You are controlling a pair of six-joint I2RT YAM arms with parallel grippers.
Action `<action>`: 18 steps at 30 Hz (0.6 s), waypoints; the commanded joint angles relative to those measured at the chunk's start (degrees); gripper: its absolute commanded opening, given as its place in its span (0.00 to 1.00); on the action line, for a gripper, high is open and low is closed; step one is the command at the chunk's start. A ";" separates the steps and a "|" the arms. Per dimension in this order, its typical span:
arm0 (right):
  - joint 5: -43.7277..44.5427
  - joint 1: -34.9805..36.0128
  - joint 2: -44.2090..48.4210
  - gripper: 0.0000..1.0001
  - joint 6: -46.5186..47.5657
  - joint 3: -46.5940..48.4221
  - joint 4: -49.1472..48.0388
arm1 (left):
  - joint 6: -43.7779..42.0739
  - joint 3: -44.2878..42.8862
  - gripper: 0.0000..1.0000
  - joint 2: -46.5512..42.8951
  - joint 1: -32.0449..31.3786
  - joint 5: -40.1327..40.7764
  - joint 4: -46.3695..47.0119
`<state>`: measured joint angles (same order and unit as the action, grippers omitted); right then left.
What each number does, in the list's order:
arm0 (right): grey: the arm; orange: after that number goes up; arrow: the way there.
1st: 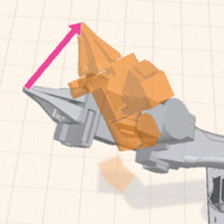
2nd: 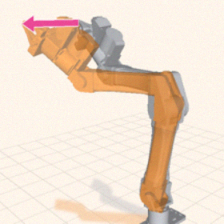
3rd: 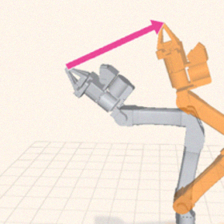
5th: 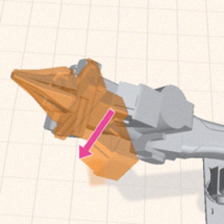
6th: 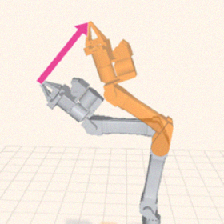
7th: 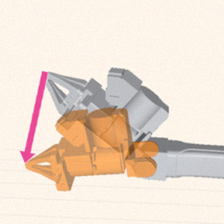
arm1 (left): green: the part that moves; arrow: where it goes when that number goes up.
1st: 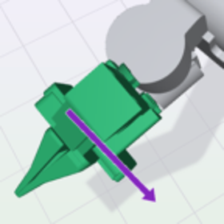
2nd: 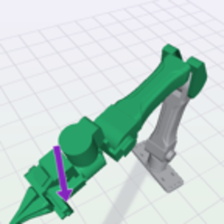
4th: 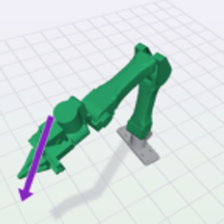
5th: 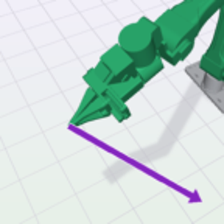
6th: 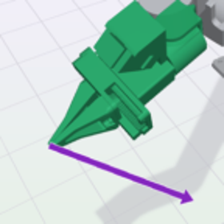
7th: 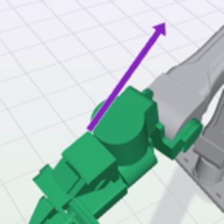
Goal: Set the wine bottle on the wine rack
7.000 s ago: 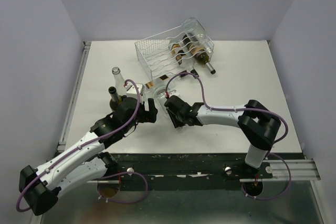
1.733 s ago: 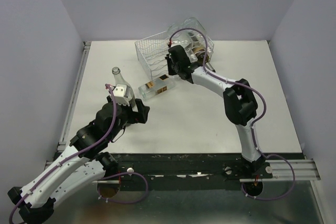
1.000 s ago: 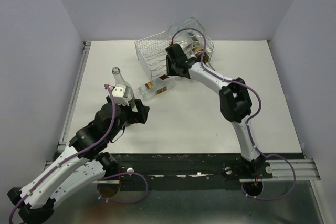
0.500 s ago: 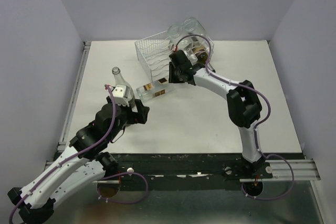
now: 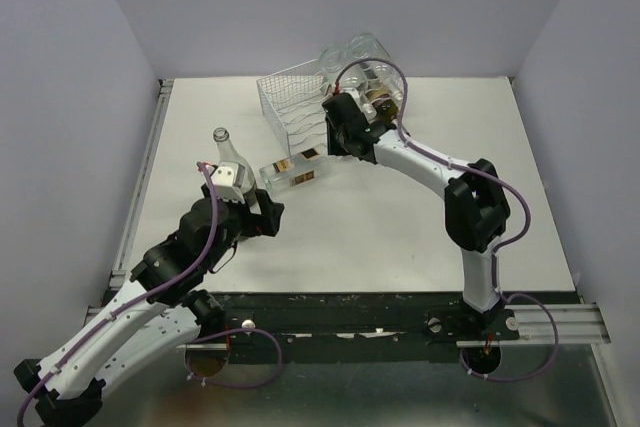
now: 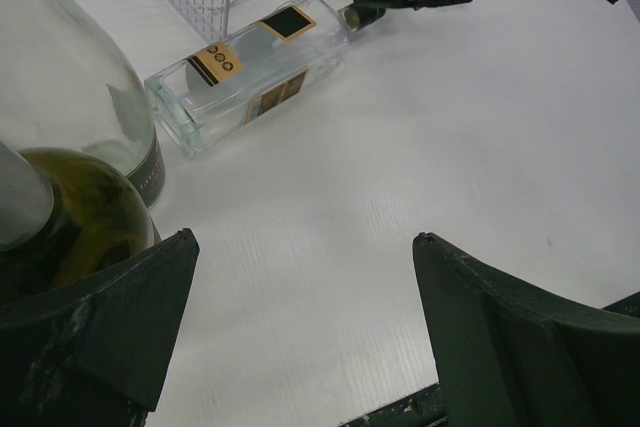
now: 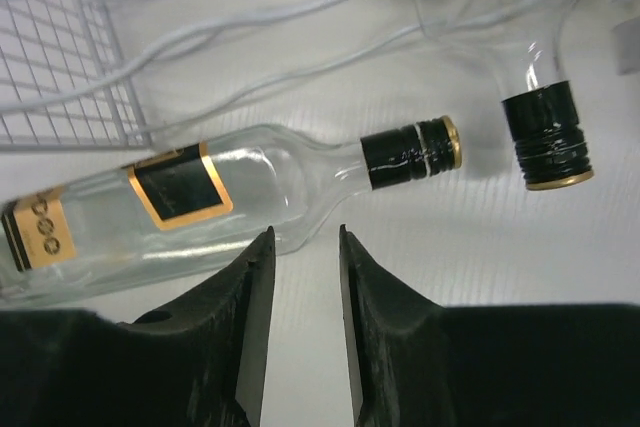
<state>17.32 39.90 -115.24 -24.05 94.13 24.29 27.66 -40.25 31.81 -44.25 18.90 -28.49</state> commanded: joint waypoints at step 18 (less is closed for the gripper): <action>-5.54 -6.06 -16.42 0.22 -0.03 20.57 11.30 | 0.29 0.35 0.99 -0.26 0.13 -0.17 0.45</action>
<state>15.31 33.43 -130.08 -24.38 113.38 33.41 27.66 -40.25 31.51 -44.25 18.87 -28.45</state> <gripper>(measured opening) 0.216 0.992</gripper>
